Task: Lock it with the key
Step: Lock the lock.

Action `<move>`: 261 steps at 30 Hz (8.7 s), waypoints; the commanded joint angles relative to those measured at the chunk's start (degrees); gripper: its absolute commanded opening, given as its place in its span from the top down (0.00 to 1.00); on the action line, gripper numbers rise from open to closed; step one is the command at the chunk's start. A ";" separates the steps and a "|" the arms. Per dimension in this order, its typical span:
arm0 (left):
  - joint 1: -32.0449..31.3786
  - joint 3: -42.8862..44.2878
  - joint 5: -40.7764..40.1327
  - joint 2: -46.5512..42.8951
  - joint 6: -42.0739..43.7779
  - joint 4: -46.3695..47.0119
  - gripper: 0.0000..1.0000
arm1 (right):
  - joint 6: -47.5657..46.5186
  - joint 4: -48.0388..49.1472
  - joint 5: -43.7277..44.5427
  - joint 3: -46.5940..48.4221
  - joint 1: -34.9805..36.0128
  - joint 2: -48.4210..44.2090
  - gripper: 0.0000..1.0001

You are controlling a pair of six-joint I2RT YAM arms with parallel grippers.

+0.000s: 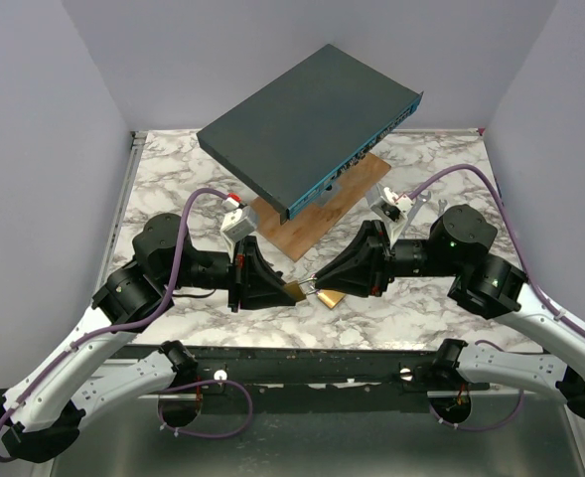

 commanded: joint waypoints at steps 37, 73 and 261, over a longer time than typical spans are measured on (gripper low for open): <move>0.49 -1.56 6.38 1.29 -1.22 14.08 1.00 | 3.12 2.52 -0.62 -0.75 3.86 1.76 0.99; 0.39 0.98 -2.54 -1.17 2.00 15.47 1.00 | 4.13 -0.28 19.28 -1.23 14.86 8.31 0.99; 0.93 -0.05 -4.80 8.29 13.22 -2.46 1.00 | -2.12 -27.63 57.09 11.78 18.39 -3.67 0.99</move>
